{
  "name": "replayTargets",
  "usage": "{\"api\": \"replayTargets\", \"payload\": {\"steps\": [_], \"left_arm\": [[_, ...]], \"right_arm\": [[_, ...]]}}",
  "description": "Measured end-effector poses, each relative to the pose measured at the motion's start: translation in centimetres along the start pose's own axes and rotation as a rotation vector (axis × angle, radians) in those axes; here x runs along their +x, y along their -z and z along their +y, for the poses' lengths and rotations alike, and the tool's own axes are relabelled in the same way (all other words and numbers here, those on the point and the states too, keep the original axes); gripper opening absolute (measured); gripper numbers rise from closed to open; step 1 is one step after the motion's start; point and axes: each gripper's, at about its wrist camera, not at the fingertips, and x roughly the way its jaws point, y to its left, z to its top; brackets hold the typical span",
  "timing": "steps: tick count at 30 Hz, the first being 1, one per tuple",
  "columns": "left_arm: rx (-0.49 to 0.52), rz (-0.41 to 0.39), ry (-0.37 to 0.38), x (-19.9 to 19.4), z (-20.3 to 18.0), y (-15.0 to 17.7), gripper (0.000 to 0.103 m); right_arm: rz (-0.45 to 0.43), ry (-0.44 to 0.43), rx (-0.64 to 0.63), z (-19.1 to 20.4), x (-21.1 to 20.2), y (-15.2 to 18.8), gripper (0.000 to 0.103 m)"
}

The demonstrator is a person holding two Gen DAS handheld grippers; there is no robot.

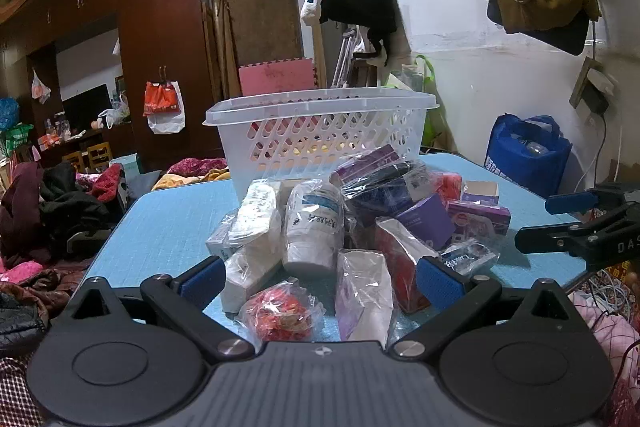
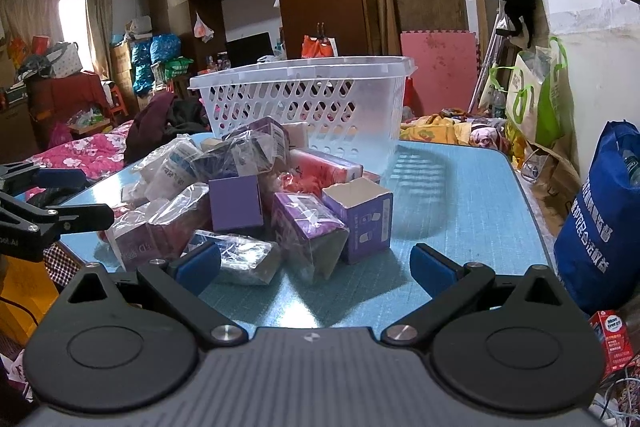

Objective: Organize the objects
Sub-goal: 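Move the left tool toward the red candy bag while the right tool approaches a box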

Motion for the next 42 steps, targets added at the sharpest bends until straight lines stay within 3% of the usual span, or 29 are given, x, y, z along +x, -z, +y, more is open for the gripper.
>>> {"api": "replayTargets", "payload": {"steps": [8,34,39,42], "left_arm": [[0.016,-0.033,-0.018,-0.3,-0.1,-0.1,0.102],[-0.002,-0.025,0.006,0.0,-0.1,-0.1,0.102],[-0.049,-0.083,0.035,0.0,0.7,-0.1,0.103],[-0.072,-0.161,0.027,0.2,1.5,-0.1,0.103]], "right_arm": [[-0.001,0.0,0.003,-0.1,0.0,0.1,0.103],[-0.005,0.001,-0.001,0.0,0.0,0.2,0.103],[-0.012,-0.025,0.017,0.0,0.1,0.2,0.103],[-0.047,-0.051,0.018,0.1,-0.1,0.2,0.103]]}}
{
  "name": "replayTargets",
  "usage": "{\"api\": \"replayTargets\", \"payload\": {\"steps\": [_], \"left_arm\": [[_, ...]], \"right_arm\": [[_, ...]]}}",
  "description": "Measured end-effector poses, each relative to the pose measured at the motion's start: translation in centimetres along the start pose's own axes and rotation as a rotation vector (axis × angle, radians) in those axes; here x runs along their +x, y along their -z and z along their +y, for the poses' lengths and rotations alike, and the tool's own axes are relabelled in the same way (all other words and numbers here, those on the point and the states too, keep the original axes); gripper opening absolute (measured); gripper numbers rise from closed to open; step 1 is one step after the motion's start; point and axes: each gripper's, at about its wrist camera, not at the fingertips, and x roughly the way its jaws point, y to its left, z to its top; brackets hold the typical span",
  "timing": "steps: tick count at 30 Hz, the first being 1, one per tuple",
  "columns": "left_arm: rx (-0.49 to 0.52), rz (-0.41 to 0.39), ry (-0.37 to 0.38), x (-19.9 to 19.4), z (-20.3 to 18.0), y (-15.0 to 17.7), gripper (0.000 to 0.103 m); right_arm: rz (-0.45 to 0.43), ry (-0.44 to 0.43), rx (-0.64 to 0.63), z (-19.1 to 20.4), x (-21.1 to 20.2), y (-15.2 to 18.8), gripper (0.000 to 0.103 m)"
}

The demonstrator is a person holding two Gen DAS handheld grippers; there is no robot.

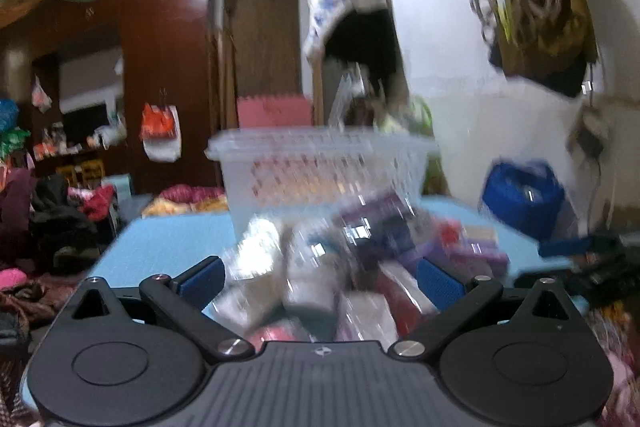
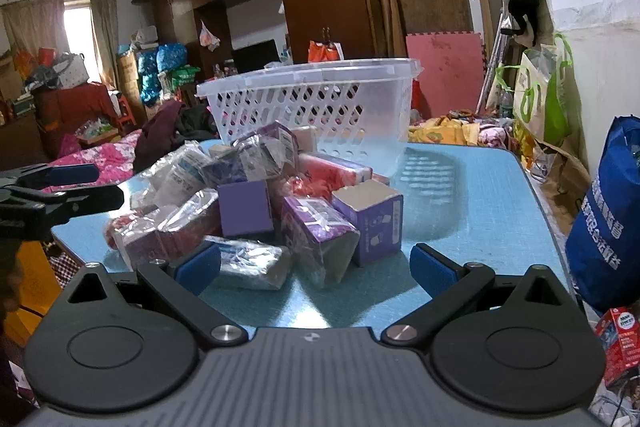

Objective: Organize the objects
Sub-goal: 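Move the left tool toward the red candy bag while the right tool approaches a box, then grasp the red candy bag with the left tool while the right tool grasps a clear-wrapped box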

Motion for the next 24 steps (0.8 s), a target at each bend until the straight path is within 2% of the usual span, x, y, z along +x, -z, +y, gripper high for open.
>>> {"api": "replayTargets", "payload": {"steps": [1,3,5,7,12,16,19,24], "left_arm": [[-0.01,-0.004,0.0,0.0,0.4,-0.1,0.103],[-0.007,0.051,0.008,0.4,1.5,-0.3,0.103],[-0.004,0.039,-0.03,0.0,2.6,0.2,0.103],[0.032,0.049,-0.083,-0.5,3.5,0.9,0.103],[0.061,0.082,-0.073,-1.5,4.3,2.0,0.103],[0.124,0.116,-0.044,-0.5,3.0,3.1,0.097],[0.109,0.156,-0.008,0.9,2.6,4.0,0.088],[0.066,0.162,-0.003,1.9,2.8,4.8,0.083]], "right_arm": [[-0.028,-0.006,-0.001,0.1,-0.1,0.1,0.103],[-0.068,0.045,-0.028,0.5,0.0,0.3,0.103],[-0.057,0.088,-0.078,1.0,0.4,0.5,0.103],[-0.014,0.074,-0.093,1.6,1.1,0.9,0.103],[0.025,-0.015,-0.084,3.0,2.3,1.7,0.103],[0.033,-0.024,-0.084,3.8,3.2,2.1,0.103],[0.027,-0.03,-0.056,3.5,3.6,2.0,0.102],[0.023,-0.002,-0.075,4.3,4.2,2.3,0.091]]}}
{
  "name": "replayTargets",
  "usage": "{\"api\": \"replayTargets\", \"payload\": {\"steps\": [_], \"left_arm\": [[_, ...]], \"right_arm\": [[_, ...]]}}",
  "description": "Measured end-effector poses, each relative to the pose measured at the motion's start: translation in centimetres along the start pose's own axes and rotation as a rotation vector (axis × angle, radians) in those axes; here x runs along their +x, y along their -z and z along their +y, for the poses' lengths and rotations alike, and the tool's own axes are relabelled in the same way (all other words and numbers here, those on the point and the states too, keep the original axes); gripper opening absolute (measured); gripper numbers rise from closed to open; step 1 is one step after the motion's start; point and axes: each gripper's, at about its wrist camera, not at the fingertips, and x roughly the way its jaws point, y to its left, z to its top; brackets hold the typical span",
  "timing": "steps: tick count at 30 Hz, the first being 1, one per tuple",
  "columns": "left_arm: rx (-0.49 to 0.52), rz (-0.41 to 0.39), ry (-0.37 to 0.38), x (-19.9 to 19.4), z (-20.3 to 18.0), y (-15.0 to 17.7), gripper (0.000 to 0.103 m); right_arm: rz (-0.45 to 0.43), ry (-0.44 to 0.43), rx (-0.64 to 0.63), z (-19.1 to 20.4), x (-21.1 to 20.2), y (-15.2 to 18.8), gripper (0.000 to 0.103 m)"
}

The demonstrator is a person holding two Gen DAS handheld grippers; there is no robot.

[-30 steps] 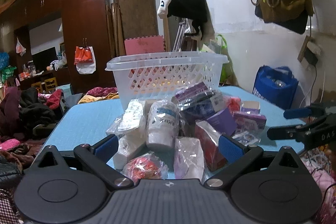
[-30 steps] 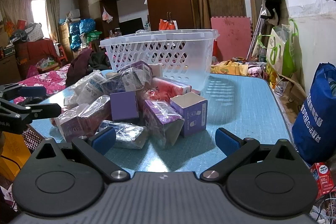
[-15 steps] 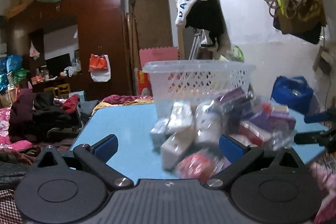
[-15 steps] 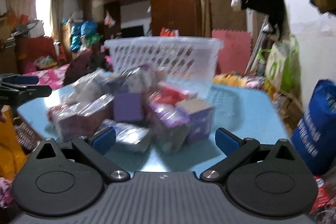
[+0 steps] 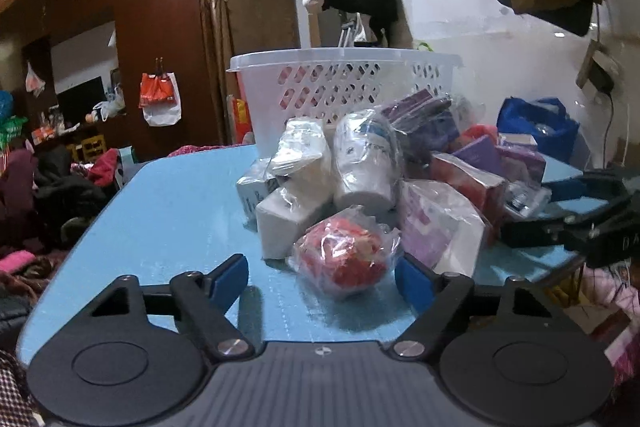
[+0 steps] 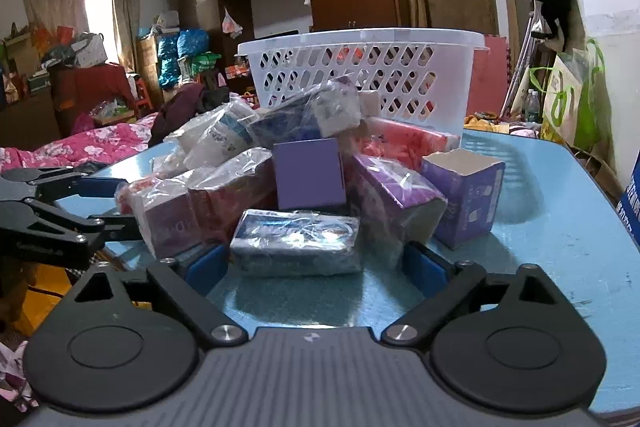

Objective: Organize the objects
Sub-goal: 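Grasp the red candy bag with the left tool while the right tool grasps a clear-wrapped box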

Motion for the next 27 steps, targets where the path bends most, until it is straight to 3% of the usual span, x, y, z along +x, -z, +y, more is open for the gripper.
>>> {"api": "replayTargets", "payload": {"steps": [3,6,16,21,27], "left_arm": [[-0.007,-0.009,-0.001,0.4,-0.2,0.1,0.077],[-0.008,-0.019,0.006,0.3,-0.5,0.2,0.06],[-0.002,-0.051,-0.01,-1.0,-0.4,-0.2,0.059],[-0.002,-0.032,0.004,-0.5,-0.4,-0.3,0.059],[-0.008,-0.02,0.007,-0.2,-0.2,0.0,0.059]], "right_arm": [[-0.01,0.016,-0.026,0.7,-0.1,0.1,0.08],[-0.004,0.008,-0.047,0.7,-0.7,0.3,0.075],[0.019,0.016,-0.066,-0.8,-2.4,0.3,0.074],[0.037,0.014,-0.081,-1.5,-2.4,0.4,0.082],[0.037,-0.004,-0.088,-1.3,-2.9,0.6,0.082]]}}
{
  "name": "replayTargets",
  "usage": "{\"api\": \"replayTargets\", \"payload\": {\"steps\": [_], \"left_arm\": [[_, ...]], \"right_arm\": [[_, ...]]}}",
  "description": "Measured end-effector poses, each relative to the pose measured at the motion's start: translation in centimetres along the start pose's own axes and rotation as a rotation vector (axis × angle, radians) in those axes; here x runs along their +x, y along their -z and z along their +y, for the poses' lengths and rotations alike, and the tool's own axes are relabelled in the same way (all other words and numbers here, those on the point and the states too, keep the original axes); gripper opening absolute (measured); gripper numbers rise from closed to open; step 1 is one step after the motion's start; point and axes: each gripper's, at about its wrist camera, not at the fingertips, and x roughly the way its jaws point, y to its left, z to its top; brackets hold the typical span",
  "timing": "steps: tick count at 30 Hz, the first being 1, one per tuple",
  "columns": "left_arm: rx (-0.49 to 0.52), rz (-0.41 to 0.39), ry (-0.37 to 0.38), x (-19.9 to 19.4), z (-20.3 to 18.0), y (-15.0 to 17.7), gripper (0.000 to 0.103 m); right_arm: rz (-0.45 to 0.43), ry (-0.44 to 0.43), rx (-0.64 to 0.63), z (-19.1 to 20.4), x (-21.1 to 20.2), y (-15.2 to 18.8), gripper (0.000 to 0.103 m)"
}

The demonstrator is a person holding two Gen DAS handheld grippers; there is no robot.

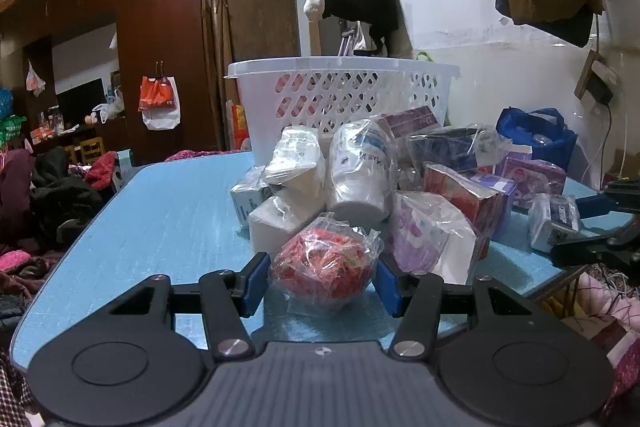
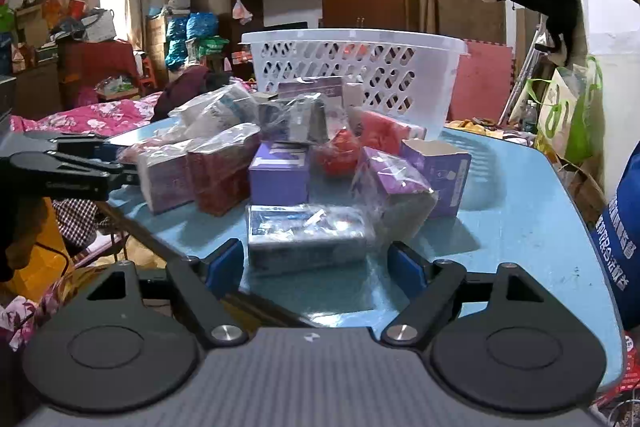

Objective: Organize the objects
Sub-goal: 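Grasp the red candy bag with the left tool while the right tool grasps a clear-wrapped box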

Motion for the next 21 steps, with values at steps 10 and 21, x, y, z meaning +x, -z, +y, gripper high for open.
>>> {"api": "replayTargets", "payload": {"steps": [10,21], "left_arm": [[-0.002,-0.01,0.004,-0.1,0.0,-0.1,0.059],[-0.037,-0.105,0.045,-2.2,0.7,-2.8,0.059]], "right_arm": [[-0.014,-0.001,-0.01,0.6,0.7,-0.1,0.079],[-0.18,-0.064,0.017,0.7,-2.5,-2.8,0.072]]}}
